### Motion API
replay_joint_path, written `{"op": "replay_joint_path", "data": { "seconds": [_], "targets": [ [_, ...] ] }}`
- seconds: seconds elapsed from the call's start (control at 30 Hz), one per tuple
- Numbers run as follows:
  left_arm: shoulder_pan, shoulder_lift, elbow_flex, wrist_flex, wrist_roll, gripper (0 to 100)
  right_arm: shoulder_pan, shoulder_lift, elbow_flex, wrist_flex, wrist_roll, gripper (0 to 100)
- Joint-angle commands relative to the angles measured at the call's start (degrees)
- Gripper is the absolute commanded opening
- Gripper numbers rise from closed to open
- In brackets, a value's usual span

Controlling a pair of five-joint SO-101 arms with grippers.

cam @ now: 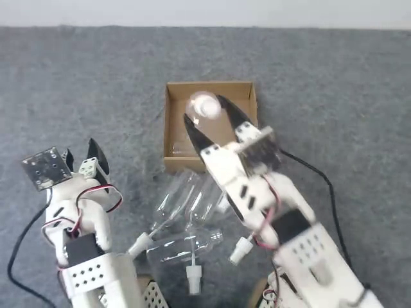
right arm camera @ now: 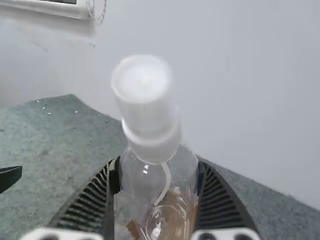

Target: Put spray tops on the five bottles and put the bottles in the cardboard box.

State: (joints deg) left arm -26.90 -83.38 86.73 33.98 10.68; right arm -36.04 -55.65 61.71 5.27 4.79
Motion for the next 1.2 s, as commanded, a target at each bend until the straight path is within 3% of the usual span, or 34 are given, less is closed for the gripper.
{"op": "replay_joint_path", "data": {
  "seconds": [0.0, 0.6, 1.03, 1.17],
  "targets": [
    [-0.4, -0.7, -0.4, -1.9, -0.4, 18, -0.2, 12.5, -8.4, -7.5, 0.6, 0.6],
    [-0.4, -0.7, -0.3, -2.7, -0.4, 18, -0.1, 45.0, -26.5, -17.4, 0.7, 0.7],
    [-0.4, -0.7, 0.8, -5.0, -0.4, 18, 2.9, 63.0, -39.6, -17.6, 0.3, 0.7],
    [-0.4, -0.7, 0.8, -5.0, -0.4, 18, 3.4, 67.7, -43.6, -17.5, -6.5, 0.7]
  ]
}}
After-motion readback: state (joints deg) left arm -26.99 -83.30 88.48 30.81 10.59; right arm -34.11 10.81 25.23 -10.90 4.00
